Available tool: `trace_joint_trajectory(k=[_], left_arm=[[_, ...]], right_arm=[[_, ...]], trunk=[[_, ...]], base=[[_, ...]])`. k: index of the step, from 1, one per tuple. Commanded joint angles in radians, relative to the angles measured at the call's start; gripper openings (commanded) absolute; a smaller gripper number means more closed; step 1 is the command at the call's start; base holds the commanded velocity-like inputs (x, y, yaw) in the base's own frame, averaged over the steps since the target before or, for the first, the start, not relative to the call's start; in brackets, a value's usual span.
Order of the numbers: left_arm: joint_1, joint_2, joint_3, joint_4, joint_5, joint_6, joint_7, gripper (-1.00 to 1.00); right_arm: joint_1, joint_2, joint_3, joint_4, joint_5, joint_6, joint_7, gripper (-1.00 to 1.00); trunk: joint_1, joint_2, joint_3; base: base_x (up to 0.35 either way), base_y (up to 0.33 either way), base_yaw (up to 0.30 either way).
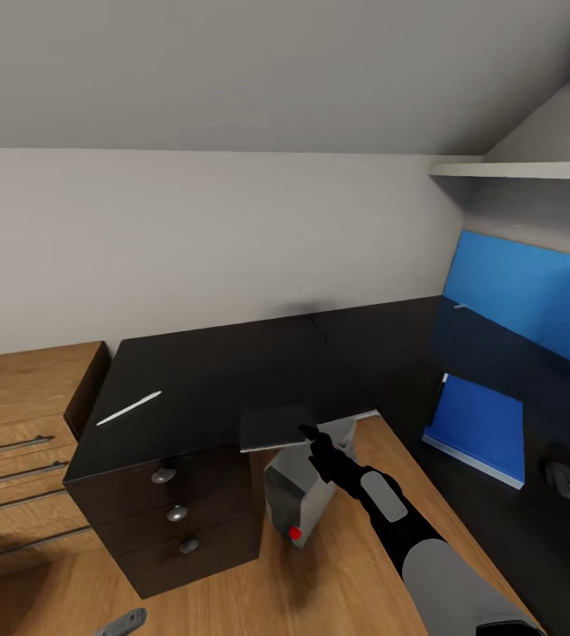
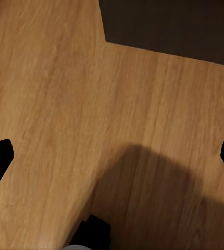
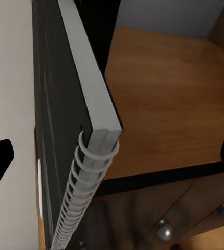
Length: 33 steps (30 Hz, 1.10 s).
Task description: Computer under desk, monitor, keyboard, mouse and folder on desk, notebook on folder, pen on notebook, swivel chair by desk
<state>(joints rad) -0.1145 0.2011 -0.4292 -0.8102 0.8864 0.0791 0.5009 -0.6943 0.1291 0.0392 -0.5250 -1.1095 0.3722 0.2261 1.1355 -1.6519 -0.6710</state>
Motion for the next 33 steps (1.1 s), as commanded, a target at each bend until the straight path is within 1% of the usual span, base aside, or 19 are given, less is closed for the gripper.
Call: trace_joint_trajectory(k=[1,17,18,30,33], left_arm=[[-0.001,0.001,-0.005,-0.002,0.003,0.003,0.008,1.0],[-0.001,0.001,-0.005,-0.001,0.008,0.004,0.008,1.0],[-0.001,0.001,-0.005,-0.001,0.008,0.004,0.008,1.0],[-0.001,0.001,-0.006,0.001,0.009,0.004,0.01,1.0],[-0.001,0.001,-0.006,0.002,0.008,0.004,0.01,1.0]], right_arm=[[-0.001,0.0,0.001,0.0,-0.004,0.002,0.001,1.0],[-0.001,0.0,0.003,-0.003,-0.003,0.002,0.002,1.0],[-0.001,0.0,0.004,-0.003,-0.003,0.002,0.002,-1.0],[-0.001,0.0,0.004,-0.006,-0.003,0.002,0.004,-1.0],[-0.001,0.0,0.004,-0.006,-0.003,0.002,0.007,-1.0]], trunk=[[0.0,0.0,-0.001],[0.0,0.0,-0.001],[0.0,0.0,-0.001],[0.0,0.0,-0.001],[-0.011,0.021,0.008]], base=[[0.113,0.0,0.0],[0.04,0.018,0.0],[0.004,0.002,0.0],[0.0,0.0,0.0],[0.0,0.0,0.0]])
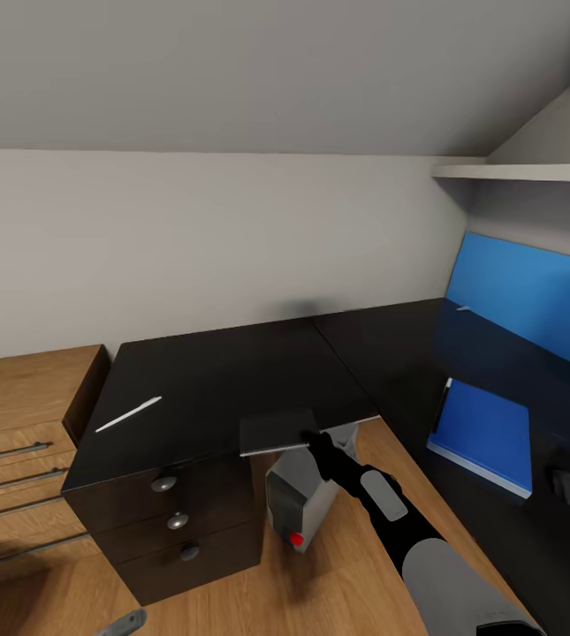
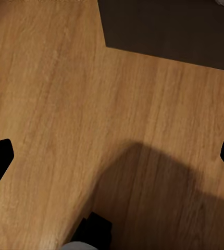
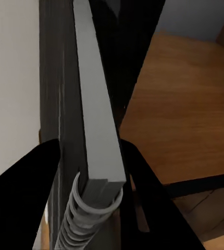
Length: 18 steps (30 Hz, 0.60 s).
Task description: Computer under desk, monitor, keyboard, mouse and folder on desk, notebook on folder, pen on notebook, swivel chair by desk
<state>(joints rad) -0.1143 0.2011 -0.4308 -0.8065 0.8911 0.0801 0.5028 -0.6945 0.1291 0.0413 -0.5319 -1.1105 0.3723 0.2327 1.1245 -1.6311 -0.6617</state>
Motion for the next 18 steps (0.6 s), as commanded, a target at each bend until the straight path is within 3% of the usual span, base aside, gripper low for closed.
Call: trace_joint_trajectory(k=[1,6,13,15,18], left_arm=[[-0.001,0.001,-0.005,-0.002,0.003,0.003,0.008,1.0],[-0.001,0.001,-0.005,-0.002,0.003,0.003,0.008,1.0],[-0.001,0.001,-0.005,-0.002,0.003,0.003,0.008,1.0],[-0.001,0.001,-0.005,-0.002,0.003,0.003,0.008,1.0],[-0.002,0.001,-0.005,-0.002,0.002,0.003,0.008,1.0]], right_arm=[[0.0,0.0,0.002,-0.002,-0.002,0.002,0.012,-1.0],[0.0,-0.002,0.002,-0.006,0.0,-0.001,0.083,-1.0],[0.001,-0.003,0.002,-0.043,0.002,-0.027,0.101,-1.0],[0.018,-0.007,0.002,-0.085,0.002,-0.028,0.1,-1.0],[0.082,-0.016,0.002,-0.221,0.003,-0.027,0.089,-1.0]], trunk=[[-0.004,0.007,0.002],[-0.023,0.042,0.018],[-0.05,0.091,0.04],[-0.058,0.105,0.046],[-0.069,0.126,0.056]], base=[[0.0,0.0,0.0],[0.0,0.0,0.0],[0.0,0.0,0.0],[0.0,0.0,0.0],[0.0,0.0,0.0]])
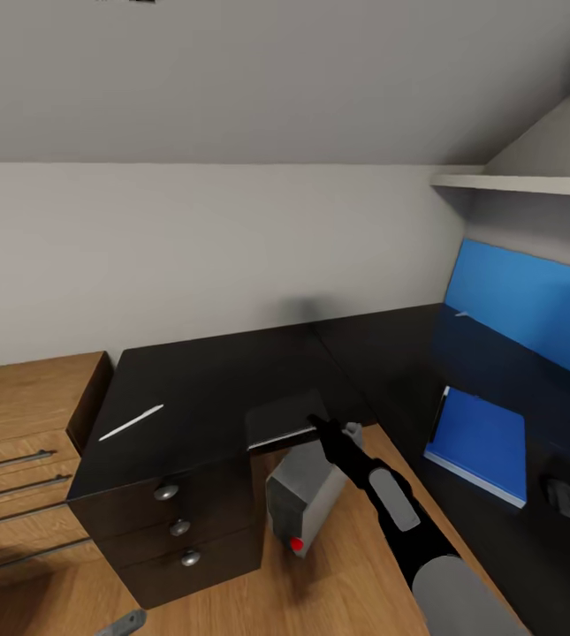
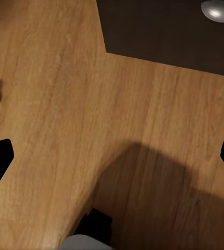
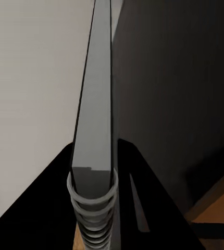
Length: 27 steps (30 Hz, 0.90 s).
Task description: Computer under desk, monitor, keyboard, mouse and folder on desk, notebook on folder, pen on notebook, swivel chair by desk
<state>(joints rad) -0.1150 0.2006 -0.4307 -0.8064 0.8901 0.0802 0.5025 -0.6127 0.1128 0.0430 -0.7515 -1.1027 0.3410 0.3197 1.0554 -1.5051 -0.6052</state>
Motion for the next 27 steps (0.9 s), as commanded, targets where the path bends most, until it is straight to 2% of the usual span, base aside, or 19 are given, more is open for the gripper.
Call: trace_joint_trajectory(k=[1,3,5,8,15,16,18,19,20,25,27], left_arm=[[-0.001,0.002,-0.005,-0.002,0.003,0.003,0.008,1.0],[0.0,0.001,-0.005,-0.002,0.003,0.003,0.008,1.0],[0.0,0.001,-0.005,-0.002,0.003,0.003,0.008,1.0],[0.0,0.0,-0.005,-0.002,0.003,0.003,0.008,1.0],[0.0,0.0,-0.006,0.0,0.003,0.004,0.007,1.0],[0.0,-0.002,-0.006,0.001,0.003,0.004,0.007,1.0],[0.0,-0.012,-0.006,0.005,0.002,0.004,0.007,1.0],[0.0,-0.015,-0.007,0.009,0.001,0.003,0.007,1.0],[0.0,-0.021,-0.008,0.017,0.0,0.003,0.007,1.0],[0.0,-0.036,-0.012,0.04,-0.002,0.003,0.007,1.0],[0.0,-0.038,-0.011,0.044,-0.003,0.003,0.007,1.0]], right_arm=[[0.009,-0.001,0.0,-0.019,-0.005,0.005,0.0,-1.0],[0.046,-0.011,0.0,-0.092,-0.005,0.005,-0.007,-1.0],[0.058,-0.016,-0.001,-0.117,-0.006,0.005,-0.009,-1.0],[0.068,-0.029,-0.031,-0.146,-0.009,0.006,-0.012,-1.0],[0.071,-0.044,-0.152,-0.2,-0.009,0.007,-0.045,-1.0],[0.071,-0.05,-0.182,-0.216,-0.009,0.009,-0.062,-1.0],[0.071,-0.06,-0.23,-0.242,-0.009,0.011,-0.076,-1.0],[0.071,-0.063,-0.241,-0.246,-0.009,0.011,-0.077,-1.0],[0.071,-0.069,-0.276,-0.257,-0.009,0.012,-0.081,-1.0],[0.071,-0.075,-0.35,-0.27,-0.009,0.012,-0.108,-1.0],[0.071,-0.077,-0.398,-0.271,-0.009,0.009,-0.136,-1.0]], trunk=[[-0.004,0.007,0.002],[-0.012,0.021,0.008],[-0.019,0.035,0.015],[-0.031,0.056,0.024],[-0.035,0.063,0.027],[-0.035,0.063,0.027],[-0.035,0.063,0.027],[-0.035,0.063,0.027],[-0.035,0.063,0.027],[-0.035,0.063,0.027],[-0.035,0.063,0.027]], base=[[0.0,0.0,0.0],[0.0,0.0,0.0],[0.0,0.0,0.0],[0.0,0.0,0.0],[0.0,0.0,-0.126],[0.0,0.0,-0.244],[0.0,0.0,-0.258],[0.0,0.0,-0.261],[0.0,0.0,-0.264],[0.0,0.0,-0.266],[0.0,0.0,-0.267]])
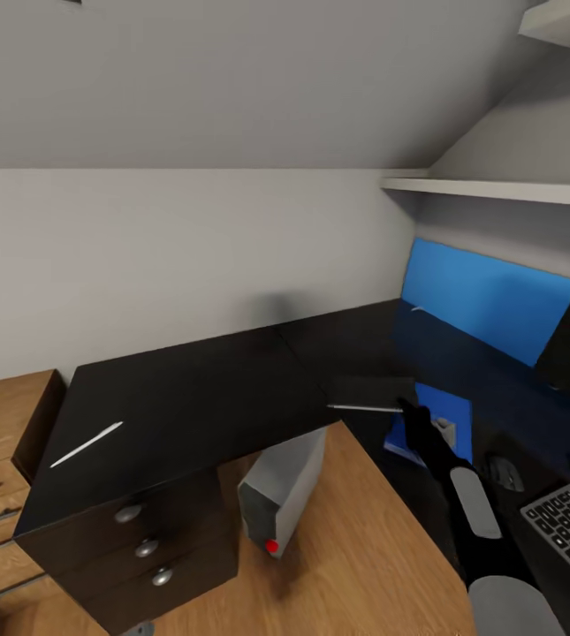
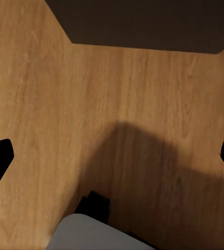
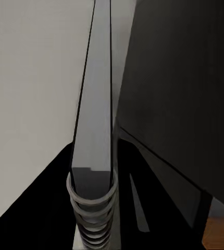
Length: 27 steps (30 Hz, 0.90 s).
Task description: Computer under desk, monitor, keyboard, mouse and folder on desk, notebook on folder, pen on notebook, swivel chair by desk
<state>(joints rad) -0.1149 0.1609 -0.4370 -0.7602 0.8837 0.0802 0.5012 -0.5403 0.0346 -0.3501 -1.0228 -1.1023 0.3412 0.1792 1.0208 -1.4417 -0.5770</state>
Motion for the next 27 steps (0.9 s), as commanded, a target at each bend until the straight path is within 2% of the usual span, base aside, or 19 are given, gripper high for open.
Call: trace_joint_trajectory(k=[1,7,12,17,23,27], left_arm=[[-0.001,0.002,-0.005,-0.002,0.003,0.003,0.008,1.0],[0.0,0.0,-0.005,0.0,0.003,0.003,0.008,1.0],[0.0,-0.007,-0.006,0.003,0.003,0.004,0.007,1.0],[0.0,-0.009,-0.006,0.004,0.003,0.004,0.007,1.0],[-0.001,-0.009,-0.007,0.004,0.002,0.004,0.007,1.0],[0.0,-0.009,-0.022,0.004,0.002,0.004,0.007,1.0]], right_arm=[[-0.001,0.002,-0.027,0.0,-0.009,0.008,-0.013,-1.0],[-0.001,0.001,-0.07,0.0,-0.008,0.006,-0.045,-1.0],[-0.001,0.001,-0.077,0.0,-0.009,0.007,-0.047,-1.0],[-0.001,0.001,-0.078,0.0,-0.01,0.012,-0.046,-1.0],[-0.001,0.002,-0.077,-0.002,-0.01,0.012,-0.047,-1.0],[-0.001,0.002,-0.076,-0.002,-0.009,0.013,-0.043,-1.0]], trunk=[[0.0,-0.001,-0.001],[0.0,-0.001,-0.001],[0.0,-0.001,-0.001],[0.0,-0.001,-0.001],[0.0,-0.001,-0.001],[0.0,-0.001,-0.001]], base=[[0.0,0.0,-0.267],[0.0,0.0,-0.267],[0.0,-0.061,-0.207],[0.0,-0.197,-0.039],[0.001,-0.027,-0.003],[0.067,-0.086,0.0]])
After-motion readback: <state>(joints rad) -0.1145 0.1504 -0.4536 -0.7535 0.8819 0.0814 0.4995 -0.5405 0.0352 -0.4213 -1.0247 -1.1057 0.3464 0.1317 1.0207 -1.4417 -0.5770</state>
